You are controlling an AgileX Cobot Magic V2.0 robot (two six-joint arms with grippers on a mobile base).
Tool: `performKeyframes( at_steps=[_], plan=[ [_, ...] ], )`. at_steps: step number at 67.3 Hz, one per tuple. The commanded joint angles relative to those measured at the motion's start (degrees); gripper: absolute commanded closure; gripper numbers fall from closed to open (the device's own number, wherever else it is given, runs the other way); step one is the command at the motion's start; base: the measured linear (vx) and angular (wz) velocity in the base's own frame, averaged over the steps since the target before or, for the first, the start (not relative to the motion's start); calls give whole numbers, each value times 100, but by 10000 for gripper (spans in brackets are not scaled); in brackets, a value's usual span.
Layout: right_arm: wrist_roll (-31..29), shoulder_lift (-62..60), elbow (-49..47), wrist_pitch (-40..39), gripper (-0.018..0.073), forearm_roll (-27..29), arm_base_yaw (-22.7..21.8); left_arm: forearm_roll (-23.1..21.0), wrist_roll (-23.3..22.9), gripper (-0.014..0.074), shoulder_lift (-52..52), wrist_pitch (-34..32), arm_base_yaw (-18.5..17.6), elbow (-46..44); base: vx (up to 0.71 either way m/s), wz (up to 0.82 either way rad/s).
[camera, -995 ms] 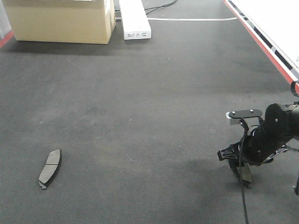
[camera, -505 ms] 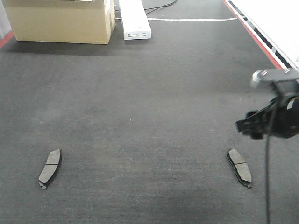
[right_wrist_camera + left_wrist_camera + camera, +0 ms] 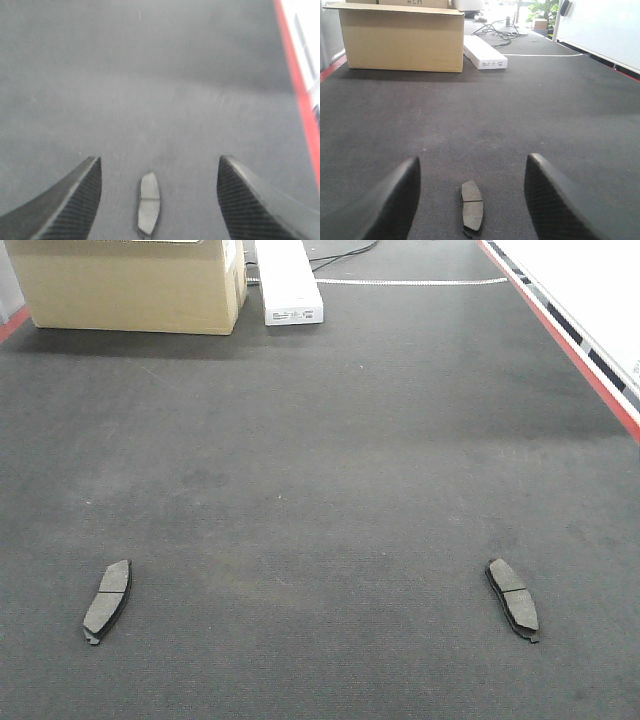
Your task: Move and align brake pads A on conveyor
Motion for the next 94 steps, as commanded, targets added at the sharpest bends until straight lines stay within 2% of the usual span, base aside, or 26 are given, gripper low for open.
performKeyframes(
  at_steps=[1, 23, 41, 94],
  plan=[
    [-101, -493, -3, -406, 75, -27, -28, 10, -2, 153, 80, -460, -37, -126, 0, 0],
    [-155, -2554, 2434, -1557, 75, 141, -28, 10, -2, 153, 80, -460, -37, -126, 0, 0],
    [-306, -4178, 3783, -2146, 75, 178, -28, 10, -2, 153, 80, -460, -37, -126, 0, 0],
    [-306, -4378, 3972, -2312, 75, 173, -28, 10, -2, 153, 80, -460, -37, -126, 0, 0]
  ],
)
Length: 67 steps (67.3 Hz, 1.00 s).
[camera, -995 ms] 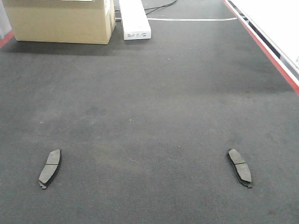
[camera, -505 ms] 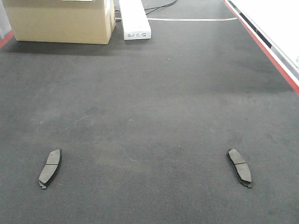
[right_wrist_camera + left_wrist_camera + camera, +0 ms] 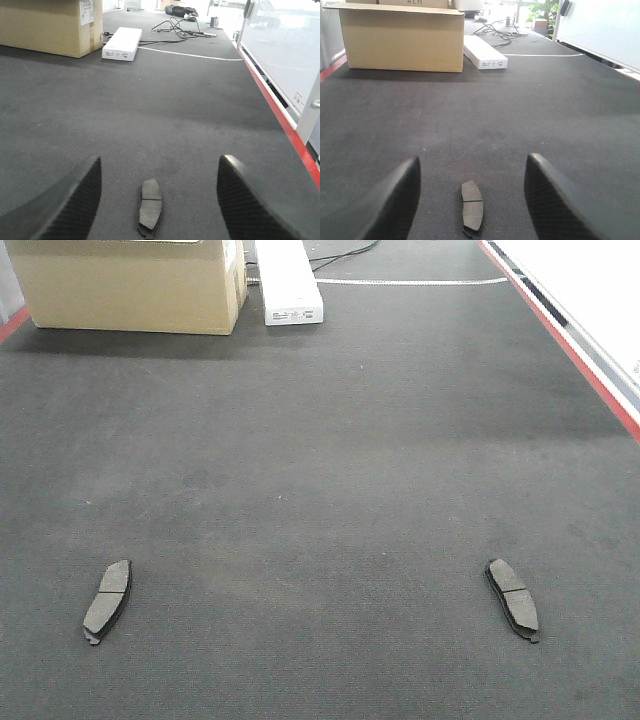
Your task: Move and align brake pads A on conveyor
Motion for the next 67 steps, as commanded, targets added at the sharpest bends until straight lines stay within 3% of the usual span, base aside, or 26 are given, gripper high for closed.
performKeyframes(
  at_steps=[1, 34, 67],
  plan=[
    [-40, 63, -132, -461, 75, -15, -28, 10, -2, 153, 80, -458, -37, -126, 0, 0],
    [-40, 63, -132, -461, 75, -15, -28, 10, -2, 153, 80, -458, -37, -126, -4, 1],
    [-40, 63, -132, -465, 75, -15, -28, 10, -2, 153, 80, -452, -37, -126, -33, -2]
  ],
)
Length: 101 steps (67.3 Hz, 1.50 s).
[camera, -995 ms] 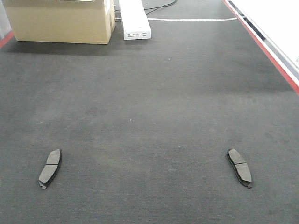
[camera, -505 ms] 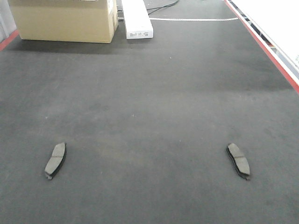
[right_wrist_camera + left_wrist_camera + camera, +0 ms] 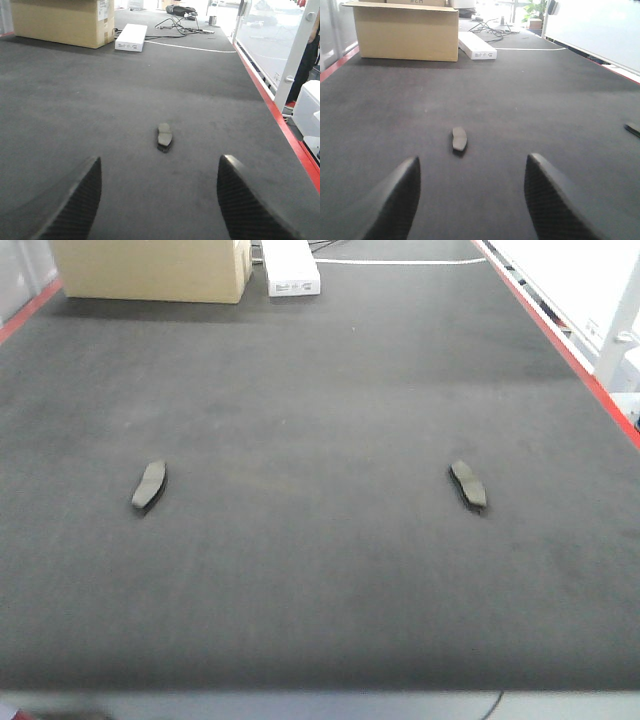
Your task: Move and align brake pads A on conveyor
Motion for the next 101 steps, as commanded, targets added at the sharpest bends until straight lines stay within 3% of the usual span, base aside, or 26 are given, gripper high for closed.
performKeyframes(
  at_steps=[1, 61, 101],
  plan=[
    [-40, 63, -143, -465, 75, -20, -28, 10, -2, 153, 80, -448, -37, -126, -41, 4],
    [-40, 63, -143, -465, 75, -20, -28, 10, -2, 153, 80, -448, -37, -126, -39, 1],
    [-40, 63, -143, -465, 75, -20, -28, 10, -2, 153, 80, -448, -37, -126, -21, -69]
  ],
)
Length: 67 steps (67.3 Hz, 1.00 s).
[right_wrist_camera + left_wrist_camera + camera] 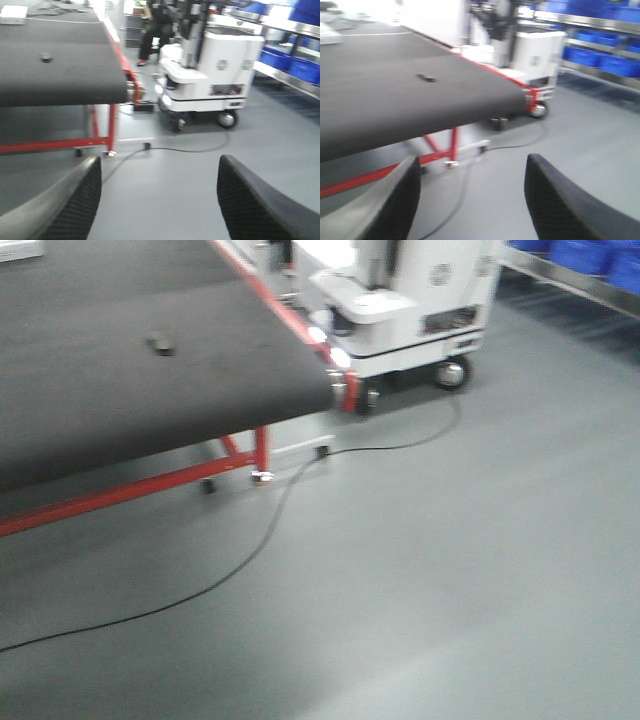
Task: Move and align brake pads A on conveyor
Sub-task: 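Drive the base away from the conveyor along the yellow floor line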
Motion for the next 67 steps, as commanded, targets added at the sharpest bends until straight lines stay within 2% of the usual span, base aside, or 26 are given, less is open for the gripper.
performKeyframes(
  at_steps=[1, 67],
  plan=[
    [-40, 63, -143, -462, 75, -20, -28, 8, -2, 153, 90, -448, -37, -126, -20, -83],
    [-40, 63, -143, -462, 75, -20, -28, 8, -2, 153, 90, -448, -37, -126, -11, -76]
  ],
)
